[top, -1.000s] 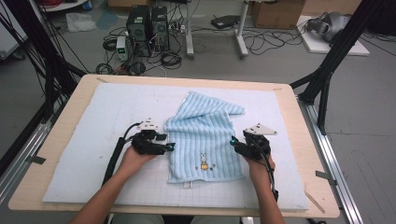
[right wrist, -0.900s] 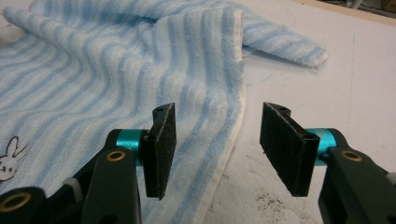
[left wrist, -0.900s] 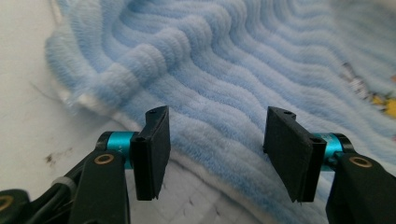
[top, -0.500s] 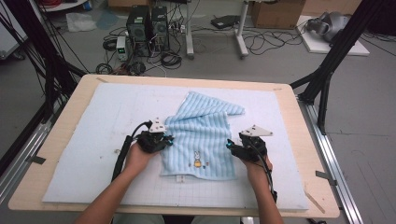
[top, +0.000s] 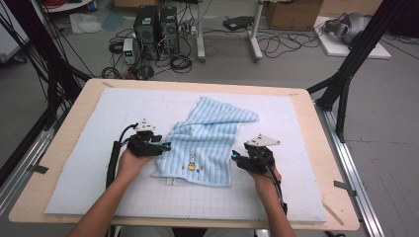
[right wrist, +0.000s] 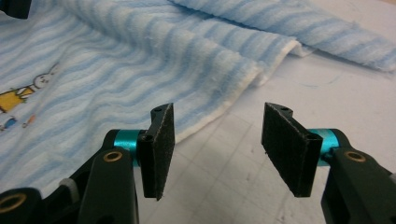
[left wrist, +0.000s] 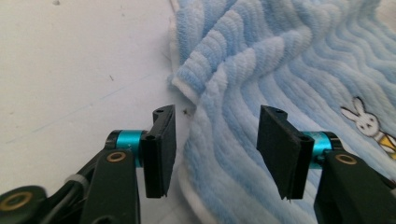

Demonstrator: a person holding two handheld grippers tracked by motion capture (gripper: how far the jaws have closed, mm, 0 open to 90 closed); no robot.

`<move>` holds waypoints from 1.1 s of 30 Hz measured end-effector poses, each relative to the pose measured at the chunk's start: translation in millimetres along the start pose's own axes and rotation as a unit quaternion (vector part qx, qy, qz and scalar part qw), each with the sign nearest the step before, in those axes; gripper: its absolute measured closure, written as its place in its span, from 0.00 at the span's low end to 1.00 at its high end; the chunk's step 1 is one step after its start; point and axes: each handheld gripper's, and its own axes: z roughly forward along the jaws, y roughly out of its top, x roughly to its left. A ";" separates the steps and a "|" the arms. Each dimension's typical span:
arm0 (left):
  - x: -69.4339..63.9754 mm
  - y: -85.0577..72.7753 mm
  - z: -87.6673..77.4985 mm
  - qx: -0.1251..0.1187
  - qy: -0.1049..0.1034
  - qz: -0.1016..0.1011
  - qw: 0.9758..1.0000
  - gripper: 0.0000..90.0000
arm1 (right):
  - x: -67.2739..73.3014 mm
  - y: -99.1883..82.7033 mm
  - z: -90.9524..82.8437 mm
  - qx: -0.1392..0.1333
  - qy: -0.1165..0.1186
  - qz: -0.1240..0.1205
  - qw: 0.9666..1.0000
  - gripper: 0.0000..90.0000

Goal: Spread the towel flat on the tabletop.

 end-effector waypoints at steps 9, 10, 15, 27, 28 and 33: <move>5.5 -30.0 -27.2 -0.009 0.000 -0.017 1.000 0.51 | 25.4 -5.3 0.0 0.008 0.081 -0.008 0.997 0.65; 5.0 -32.1 -29.3 -0.010 0.000 -0.018 1.000 0.51 | 30.4 -6.9 2.5 0.021 0.079 -0.019 0.996 0.71; -0.4 -40.3 -37.2 -0.013 -0.002 -0.023 1.000 0.51 | 32.8 -14.2 6.4 0.058 0.031 -0.036 0.997 0.94; -40.4 -49.1 -41.3 -0.006 -0.041 0.013 0.999 0.51 | 30.4 -29.4 -33.5 0.008 -0.008 0.010 1.000 0.64; -40.4 -49.1 -41.3 -0.006 -0.041 0.013 0.999 0.51 | 32.4 -31.2 -34.9 0.006 0.005 0.006 1.000 0.64; -58.4 -50.0 -36.6 0.007 -0.031 0.046 0.998 0.53 | 43.8 -39.2 -34.4 0.017 0.044 -0.001 0.999 0.68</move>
